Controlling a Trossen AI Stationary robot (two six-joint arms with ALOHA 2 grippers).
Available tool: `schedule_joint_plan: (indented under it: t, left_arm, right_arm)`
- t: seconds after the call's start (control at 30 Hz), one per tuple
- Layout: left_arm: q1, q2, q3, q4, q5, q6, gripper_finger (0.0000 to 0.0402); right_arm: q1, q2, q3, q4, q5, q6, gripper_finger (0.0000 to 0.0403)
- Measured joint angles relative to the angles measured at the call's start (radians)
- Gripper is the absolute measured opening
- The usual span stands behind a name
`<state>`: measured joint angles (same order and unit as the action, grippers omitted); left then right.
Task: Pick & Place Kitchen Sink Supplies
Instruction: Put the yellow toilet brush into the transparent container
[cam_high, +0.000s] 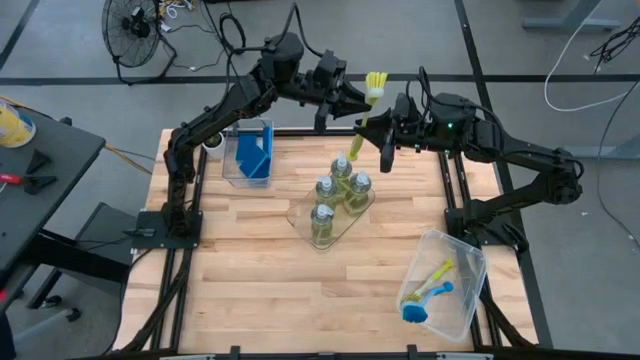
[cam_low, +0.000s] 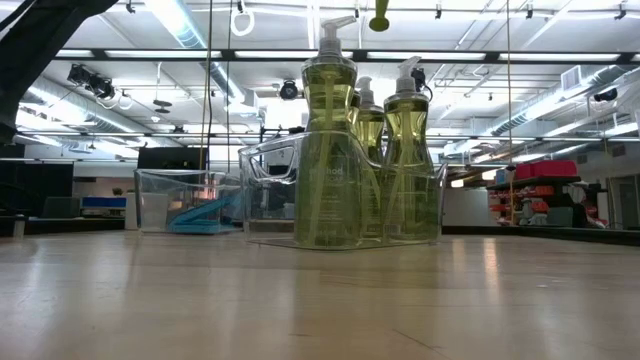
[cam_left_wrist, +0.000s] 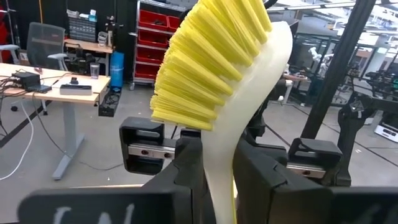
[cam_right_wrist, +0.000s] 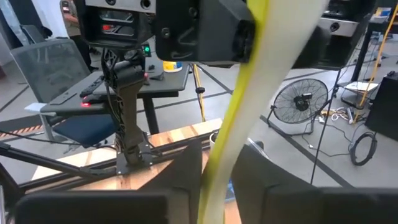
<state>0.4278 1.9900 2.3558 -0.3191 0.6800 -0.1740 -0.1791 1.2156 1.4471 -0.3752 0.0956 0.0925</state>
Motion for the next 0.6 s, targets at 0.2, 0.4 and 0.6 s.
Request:
schedule_joint_plan:
  t: [0.2, 0.4, 0.6]
  left_arm:
    - [-0.001, 0.0, 0.0, 0.003, 0.001, 0.002, 0.0093]
    - [-0.001, 0.0, 0.0, -0.004, 0.0, -0.065, 0.0123]
    - [0.015, 0.0, 0.0, -0.021, -0.002, -0.074, 0.0209]
  right_arm:
    - [0.0, 0.0, 0.0, -0.002, 0.001, 0.004, 0.0048]
    - [0.0, 0.0, 0.0, -0.018, 0.0, -0.007, 0.0048]
    - [0.0, -0.001, 0.0, -0.033, -0.003, -0.026, 0.0048]
